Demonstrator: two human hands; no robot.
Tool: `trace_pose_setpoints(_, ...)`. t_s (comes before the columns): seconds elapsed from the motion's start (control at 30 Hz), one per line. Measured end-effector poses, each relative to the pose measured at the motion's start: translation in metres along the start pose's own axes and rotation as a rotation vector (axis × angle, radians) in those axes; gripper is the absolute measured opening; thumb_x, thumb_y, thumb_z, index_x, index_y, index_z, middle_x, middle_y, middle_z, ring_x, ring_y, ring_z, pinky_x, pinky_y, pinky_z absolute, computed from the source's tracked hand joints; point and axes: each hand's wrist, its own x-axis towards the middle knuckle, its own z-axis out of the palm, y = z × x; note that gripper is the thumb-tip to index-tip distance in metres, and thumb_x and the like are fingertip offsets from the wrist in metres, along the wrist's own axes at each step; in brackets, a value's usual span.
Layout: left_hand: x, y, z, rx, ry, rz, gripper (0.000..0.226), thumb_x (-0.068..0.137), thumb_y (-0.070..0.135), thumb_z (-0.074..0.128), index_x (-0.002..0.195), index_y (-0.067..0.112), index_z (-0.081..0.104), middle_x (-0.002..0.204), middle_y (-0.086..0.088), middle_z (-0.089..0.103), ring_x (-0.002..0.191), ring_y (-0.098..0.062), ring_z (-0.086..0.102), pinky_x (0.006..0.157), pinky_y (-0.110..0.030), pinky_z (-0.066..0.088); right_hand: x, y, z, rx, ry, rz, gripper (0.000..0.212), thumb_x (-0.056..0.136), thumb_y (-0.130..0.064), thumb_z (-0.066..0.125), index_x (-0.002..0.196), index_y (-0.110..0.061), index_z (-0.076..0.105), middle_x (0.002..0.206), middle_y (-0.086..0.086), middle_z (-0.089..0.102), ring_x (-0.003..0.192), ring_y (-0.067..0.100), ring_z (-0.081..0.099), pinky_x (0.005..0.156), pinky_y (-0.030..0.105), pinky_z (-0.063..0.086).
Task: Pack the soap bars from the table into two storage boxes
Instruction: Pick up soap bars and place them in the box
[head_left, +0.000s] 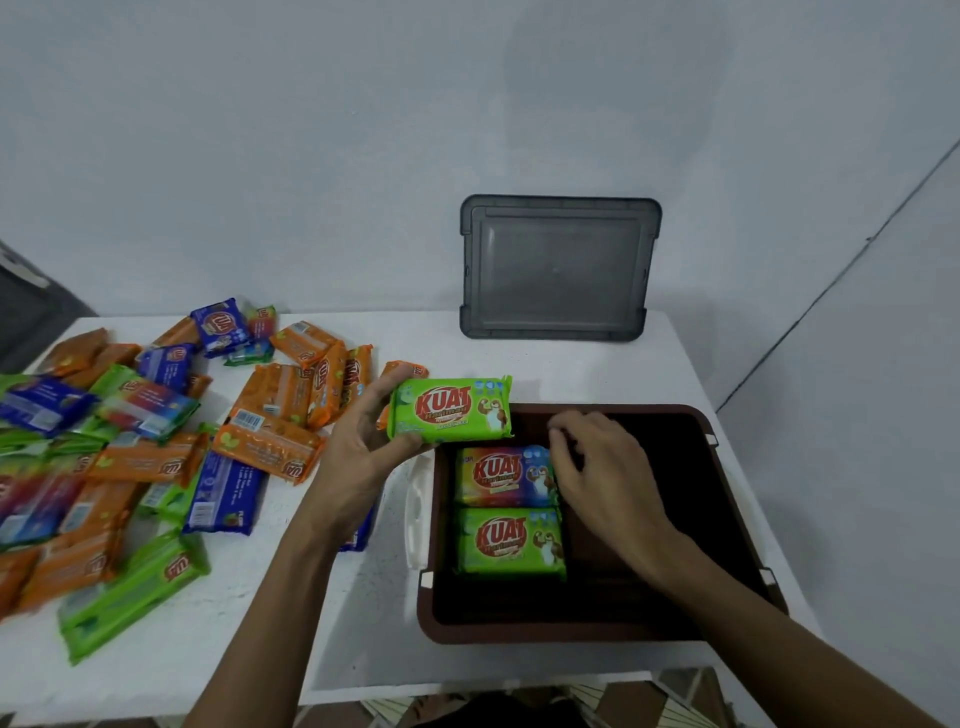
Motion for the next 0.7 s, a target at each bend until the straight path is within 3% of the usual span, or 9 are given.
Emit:
trace_pose_setpoints(0.03, 0.0, 0.0, 0.001, 0.012, -0.016, 0.001, 0.059, 0.08, 0.005, 0.07, 0.13, 0.031, 0.052, 0.134, 0.001, 0.056, 0.122, -0.023, 0.056, 0.093, -0.043, 0.053, 0.001, -0.004, -0.006, 0.104, 0.056, -0.012, 0.019, 0.097, -0.024, 0.055, 0.113, -0.019, 0.062, 0.089, -0.007, 0.063, 0.079, 0.005, 0.06, 0.068, 0.019, 0.05)
trace_pose_setpoints(0.1, -0.002, 0.002, 0.005, 0.015, -0.05, 0.0, 0.059, 0.078, 0.009, 0.065, 0.13, 0.033, 0.052, 0.136, 0.001, 0.055, 0.122, -0.023, 0.056, 0.095, -0.043, 0.052, 0.004, -0.015, -0.018, 0.55, -0.028, 0.092, 0.028, 0.097, -0.021, 0.056, 0.125, -0.023, 0.056, 0.091, -0.009, 0.07, 0.085, 0.002, 0.067, 0.07, 0.013, 0.052)
trace_pose_setpoints(0.17, -0.004, 0.005, 0.013, 0.005, -0.086, 0.01, 0.059, 0.08, 0.005, 0.065, 0.132, 0.03, 0.05, 0.137, 0.002, 0.053, 0.122, -0.019, 0.056, 0.092, -0.039, 0.053, 0.006, -0.025, -0.026, 0.968, -0.199, 0.224, 0.035, 0.096, -0.015, 0.057, 0.13, -0.023, 0.053, 0.097, 0.001, 0.074, 0.094, 0.011, 0.071, 0.075, 0.023, 0.058)
trace_pose_setpoints(0.23, -0.007, 0.008, 0.021, 0.023, -0.116, 0.022, 0.059, 0.086, -0.004, 0.063, 0.135, 0.025, 0.047, 0.137, 0.005, 0.052, 0.12, -0.013, 0.057, 0.086, -0.03, 0.055, 0.007, -0.026, -0.027, 1.127, -0.257, 0.285, 0.032, 0.094, -0.006, 0.059, 0.124, -0.016, 0.059, 0.104, 0.008, 0.073, 0.098, 0.022, 0.071, 0.077, 0.031, 0.059)
trace_pose_setpoints(0.33, -0.009, 0.011, 0.023, 0.109, -0.169, 0.022, 0.059, 0.088, -0.003, 0.06, 0.137, 0.025, 0.045, 0.136, 0.012, 0.051, 0.118, -0.009, 0.058, 0.083, -0.024, 0.054, 0.006, -0.022, -0.028, 1.207, -0.271, 0.362, 0.026, 0.091, -0.001, 0.061, 0.114, -0.011, 0.065, 0.11, 0.012, 0.071, 0.101, 0.026, 0.07, 0.076, 0.032, 0.057)
trace_pose_setpoints(0.47, -0.009, 0.007, 0.012, 0.492, -0.23, 0.1, 0.059, 0.082, 0.032, 0.069, 0.136, 0.037, 0.046, 0.136, 0.017, 0.051, 0.122, -0.002, 0.05, 0.091, -0.02, 0.048, -0.001, -0.01, -0.033, 1.238, -0.279, 0.409, 0.026, 0.089, 0.001, 0.062, 0.111, -0.012, 0.067, 0.109, 0.014, 0.071, 0.1, 0.027, 0.07, 0.076, 0.033, 0.057)
trace_pose_setpoints(0.57, -0.01, 0.002, 0.008, 0.605, -0.181, 0.158, 0.056, 0.08, 0.051, 0.063, 0.134, 0.042, 0.046, 0.133, 0.032, 0.047, 0.122, 0.008, 0.045, 0.092, -0.017, 0.04, -0.01, -0.001, -0.037, 1.202, -0.302, 0.416, 0.027, 0.089, 0.001, 0.062, 0.112, -0.01, 0.066, 0.108, 0.015, 0.071, 0.1, 0.027, 0.07, 0.074, 0.031, 0.058)
trace_pose_setpoints(0.7, -0.007, -0.012, -0.001, 0.705, -0.083, 0.222, 0.045, 0.086, 0.049, 0.055, 0.13, 0.042, 0.05, 0.134, 0.031, 0.046, 0.126, 0.006, 0.041, 0.099, -0.027, 0.04, -0.025, 0.008, -0.037, 1.075, -0.385, 0.442, 0.028, 0.088, 0.0, 0.064, 0.113, -0.012, 0.065, 0.109, 0.013, 0.071, 0.101, 0.024, 0.07, 0.076, 0.035, 0.059)
